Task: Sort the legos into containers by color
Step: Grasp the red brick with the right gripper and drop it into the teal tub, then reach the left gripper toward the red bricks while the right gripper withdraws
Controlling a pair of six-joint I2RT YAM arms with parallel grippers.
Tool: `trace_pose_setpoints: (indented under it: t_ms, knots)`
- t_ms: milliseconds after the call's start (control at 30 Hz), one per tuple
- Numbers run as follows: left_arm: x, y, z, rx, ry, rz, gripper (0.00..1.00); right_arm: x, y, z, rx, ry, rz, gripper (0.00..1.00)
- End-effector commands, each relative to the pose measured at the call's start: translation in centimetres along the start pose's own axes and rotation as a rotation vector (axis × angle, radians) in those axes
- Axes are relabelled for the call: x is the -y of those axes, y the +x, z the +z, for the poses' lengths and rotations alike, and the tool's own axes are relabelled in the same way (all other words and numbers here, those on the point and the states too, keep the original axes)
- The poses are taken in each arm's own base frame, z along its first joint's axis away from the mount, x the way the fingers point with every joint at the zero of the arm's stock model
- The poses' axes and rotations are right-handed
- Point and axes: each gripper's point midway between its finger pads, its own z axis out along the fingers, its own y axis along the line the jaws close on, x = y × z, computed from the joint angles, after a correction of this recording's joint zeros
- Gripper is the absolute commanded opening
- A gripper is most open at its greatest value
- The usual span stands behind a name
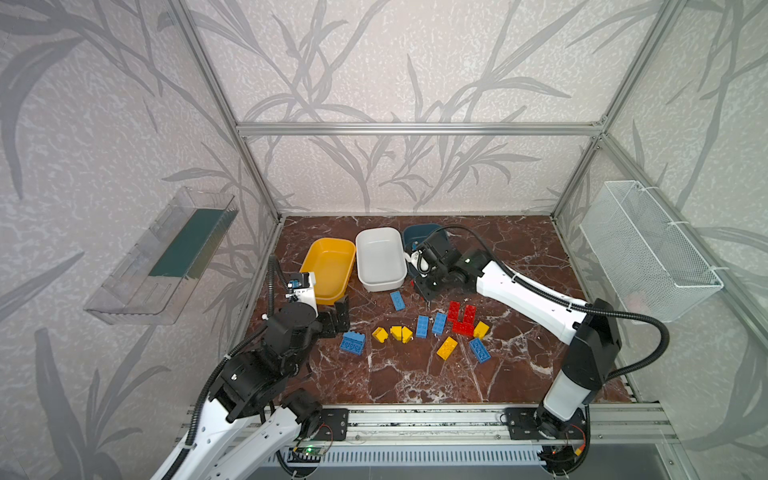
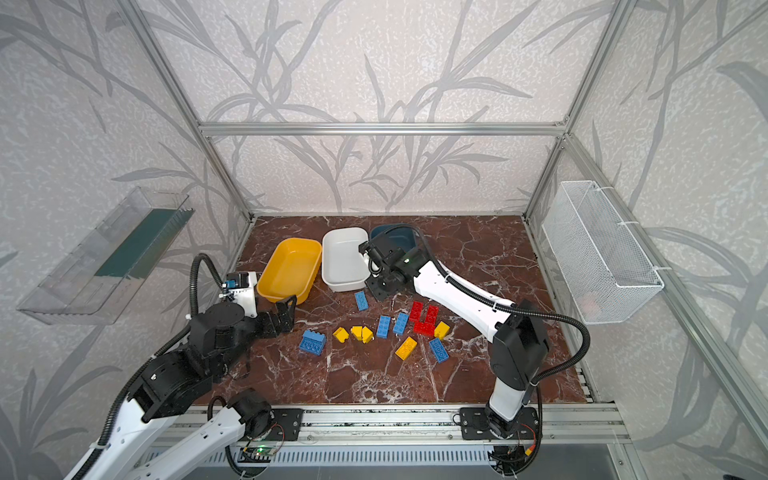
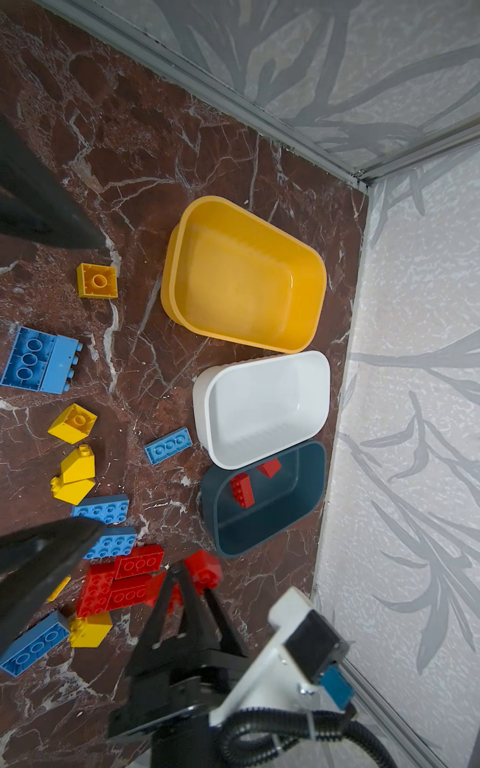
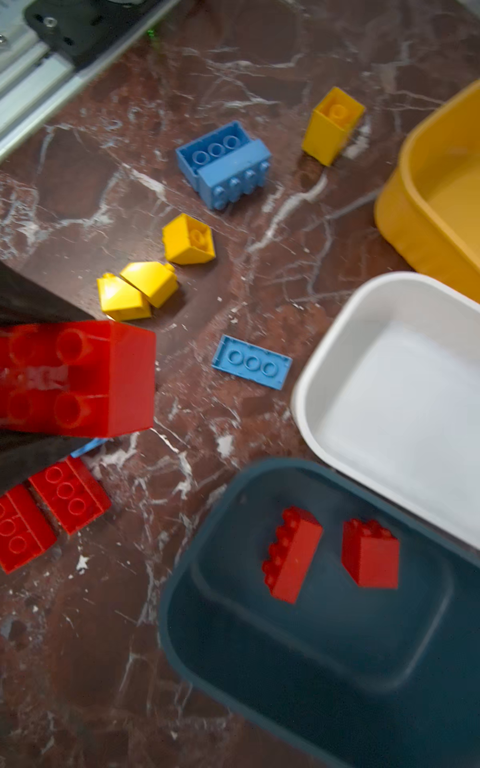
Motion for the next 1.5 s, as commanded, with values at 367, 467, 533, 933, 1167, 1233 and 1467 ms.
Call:
trace_pose_setpoints:
  t_ms: [367, 467, 533, 933, 1167, 1233, 1467]
  knots:
    - [-0.3, 0.8, 1.1, -0.062, -0.056, 0.020, 0.99, 10.4, -5.8, 7.8, -0.006, 0.105, 0.263, 0.21]
    - [-0.3, 0.8, 1.2, -0.063, -0.059, 0.026, 0.99, 11.5, -6.0, 8.1, 0.007, 0.109, 0.292, 0.23]
    - [-0.2, 0.9, 1.3, -0.069, -0.056, 0.030, 0.99, 11.9, -6.1, 8.2, 0.014, 0.106, 0.303, 0.29]
    - [0.3, 2.6, 3.1, -0.160, -0.078, 0.063, 0.99, 11.7, -7.4, 5.7, 0.099, 0.089, 0.298, 0.74]
    - [2.6, 4.2, 4.4, -0.264, -0.004, 0.145, 0.97, 10.2, -5.7, 0.4, 0.188, 0.048, 0.268, 0.75]
    - [3.3, 4.4, 5.0, -0.297, -0.003, 0.170, 0.99, 9.5, -4.2, -1.4, 0.218, 0.024, 0.245, 0.76]
    - [6.9, 4.1, 6.9, -0.361, 0.026, 0.197, 0.99, 9.0, 1.1, -6.6, 0.347, -0.020, 0.324, 0.80]
